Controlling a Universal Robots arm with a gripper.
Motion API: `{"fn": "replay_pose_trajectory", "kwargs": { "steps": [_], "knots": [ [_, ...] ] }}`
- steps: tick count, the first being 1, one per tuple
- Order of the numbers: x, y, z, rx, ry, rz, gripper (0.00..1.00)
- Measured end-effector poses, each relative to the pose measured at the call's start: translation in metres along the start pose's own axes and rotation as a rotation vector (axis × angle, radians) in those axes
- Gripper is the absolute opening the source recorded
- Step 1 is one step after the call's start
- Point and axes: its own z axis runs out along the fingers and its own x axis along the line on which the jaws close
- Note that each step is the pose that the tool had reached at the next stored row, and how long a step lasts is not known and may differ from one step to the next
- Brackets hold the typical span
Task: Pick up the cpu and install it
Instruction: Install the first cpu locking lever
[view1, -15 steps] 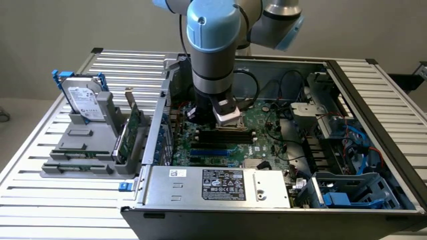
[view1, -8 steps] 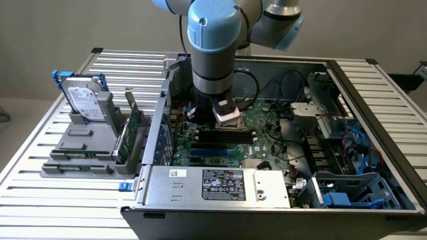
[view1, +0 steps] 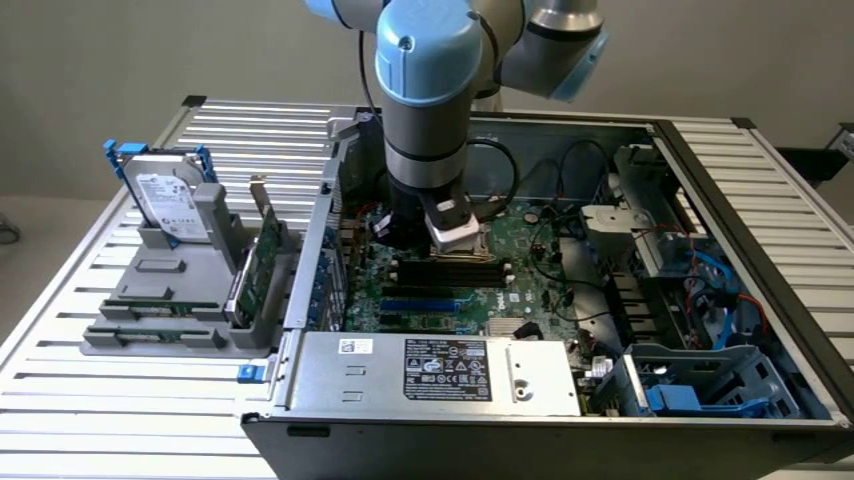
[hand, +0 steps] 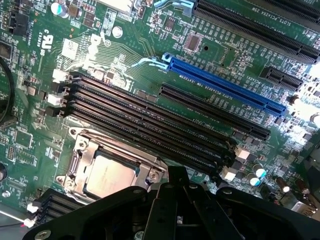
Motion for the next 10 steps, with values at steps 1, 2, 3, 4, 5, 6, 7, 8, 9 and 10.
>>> {"fn": "replay_pose_trajectory", "kwargs": {
  "steps": [1, 2, 3, 4, 5, 6, 7, 8, 9, 10],
  "knots": [
    [0.0001, -0.0002, 0.0003, 0.0000, 0.0001, 0.000, 0.11],
    [0.0002, -0.0005, 0.0005, 0.0001, 0.0000, 0.000, 0.11],
    [0.0003, -0.0007, 0.0008, 0.0000, -0.0001, 0.000, 0.11],
    [0.0004, -0.0009, 0.0011, 0.0001, 0.0001, 0.000, 0.11],
    [0.0004, -0.0010, 0.0013, 0.0000, 0.0000, 0.000, 0.11],
    [0.0005, -0.0012, 0.0015, 0.0000, 0.0000, 0.000, 0.11],
    [0.0005, -0.0013, 0.0018, 0.0000, 0.0000, 0.000, 0.11],
    [0.0006, -0.0015, 0.0020, 0.0001, 0.0001, 0.000, 0.11],
    [0.0006, -0.0015, 0.0022, -0.0001, -0.0001, 0.000, 0.11],
    [0.0007, -0.0017, 0.0024, -0.0001, -0.0001, 0.000, 0.11]
  ]
}}
